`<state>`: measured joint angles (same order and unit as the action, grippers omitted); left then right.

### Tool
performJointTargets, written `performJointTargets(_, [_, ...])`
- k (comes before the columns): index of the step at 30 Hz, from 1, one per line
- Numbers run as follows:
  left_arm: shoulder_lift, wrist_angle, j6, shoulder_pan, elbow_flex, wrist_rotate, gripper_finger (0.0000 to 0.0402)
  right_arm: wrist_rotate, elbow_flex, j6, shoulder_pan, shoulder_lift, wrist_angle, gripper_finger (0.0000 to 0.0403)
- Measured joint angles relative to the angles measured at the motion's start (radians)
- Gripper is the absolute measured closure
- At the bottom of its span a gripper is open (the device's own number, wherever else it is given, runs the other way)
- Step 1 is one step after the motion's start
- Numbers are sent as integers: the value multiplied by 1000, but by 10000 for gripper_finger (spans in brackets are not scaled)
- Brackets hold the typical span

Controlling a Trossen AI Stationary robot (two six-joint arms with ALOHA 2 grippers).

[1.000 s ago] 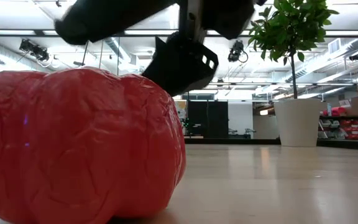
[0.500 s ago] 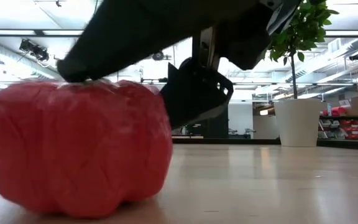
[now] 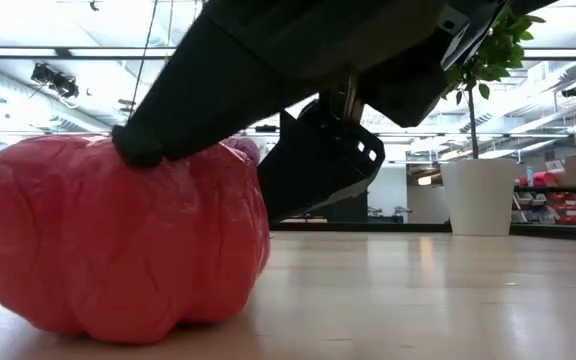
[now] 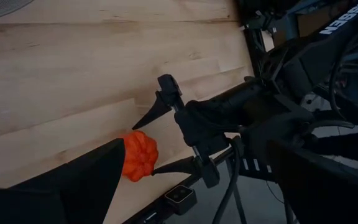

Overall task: Build produce basket
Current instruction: Put the orange pumpkin into the black wire basket

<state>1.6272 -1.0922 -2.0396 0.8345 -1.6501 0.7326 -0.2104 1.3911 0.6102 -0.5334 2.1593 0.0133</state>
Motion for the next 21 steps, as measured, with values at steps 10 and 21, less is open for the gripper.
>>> performJointTargets(10, [0,0,1,0,0,0,2,2,0,1,0,0,-14,97])
performJointTargets(21, [0,1,-16,0,0,0,2,-6,0,77,7,0,5,147])
